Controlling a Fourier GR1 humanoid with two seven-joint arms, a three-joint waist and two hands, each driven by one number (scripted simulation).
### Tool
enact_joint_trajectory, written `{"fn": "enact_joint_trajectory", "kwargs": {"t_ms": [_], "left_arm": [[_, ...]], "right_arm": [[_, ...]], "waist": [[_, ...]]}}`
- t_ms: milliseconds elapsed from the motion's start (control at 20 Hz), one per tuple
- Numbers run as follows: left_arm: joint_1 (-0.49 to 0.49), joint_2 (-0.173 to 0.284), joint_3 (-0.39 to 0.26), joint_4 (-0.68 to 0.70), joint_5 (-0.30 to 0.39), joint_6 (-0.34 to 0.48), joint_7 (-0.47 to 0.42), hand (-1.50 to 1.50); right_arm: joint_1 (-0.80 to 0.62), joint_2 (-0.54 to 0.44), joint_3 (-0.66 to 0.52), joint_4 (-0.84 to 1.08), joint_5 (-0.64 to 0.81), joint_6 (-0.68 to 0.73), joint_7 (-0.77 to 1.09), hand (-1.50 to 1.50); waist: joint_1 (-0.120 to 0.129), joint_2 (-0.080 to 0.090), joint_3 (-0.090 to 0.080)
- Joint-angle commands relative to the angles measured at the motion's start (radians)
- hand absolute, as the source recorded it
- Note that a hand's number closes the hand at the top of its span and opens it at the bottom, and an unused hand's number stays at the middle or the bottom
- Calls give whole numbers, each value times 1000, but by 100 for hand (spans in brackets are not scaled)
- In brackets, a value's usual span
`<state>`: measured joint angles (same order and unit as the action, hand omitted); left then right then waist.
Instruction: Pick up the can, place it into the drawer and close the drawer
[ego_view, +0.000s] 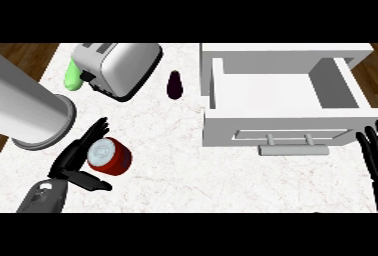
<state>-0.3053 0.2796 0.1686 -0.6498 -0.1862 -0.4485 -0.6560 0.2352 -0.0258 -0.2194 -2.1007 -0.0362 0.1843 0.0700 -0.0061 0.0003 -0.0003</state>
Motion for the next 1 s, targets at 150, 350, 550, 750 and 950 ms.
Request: {"fn": "enact_joint_trajectory", "kwargs": {"t_ms": [150, 350, 550, 750, 950], "left_arm": [[-78, -21, -3, 120, -11, 19, -44, -150], [-35, -13, -10, -7, 27, -31, 43, -150], [-74, -60, -37, 120, -20, 10, -79, -150], [-49, -75, -59, 11, -6, -2, -7, -150], [-83, -88, -56, 59, -7, 5, -35, 150]], "right_arm": [[39, -10, -27, -29, -61, 31, 7, -150], [62, 24, -1, 1, -13, 33, -53, -150], [-11, 24, 15, -27, -8, -20, 21, -150], [14, -3, -23, -101, -68, 24, 87, -150], [43, 9, -13, -109, -42, 13, 59, -150]], "waist": [[-3, 0, 0], [2, -1, 0], [-1, 1, 0], [0, 0, 0], [-2, 1, 0]]}}
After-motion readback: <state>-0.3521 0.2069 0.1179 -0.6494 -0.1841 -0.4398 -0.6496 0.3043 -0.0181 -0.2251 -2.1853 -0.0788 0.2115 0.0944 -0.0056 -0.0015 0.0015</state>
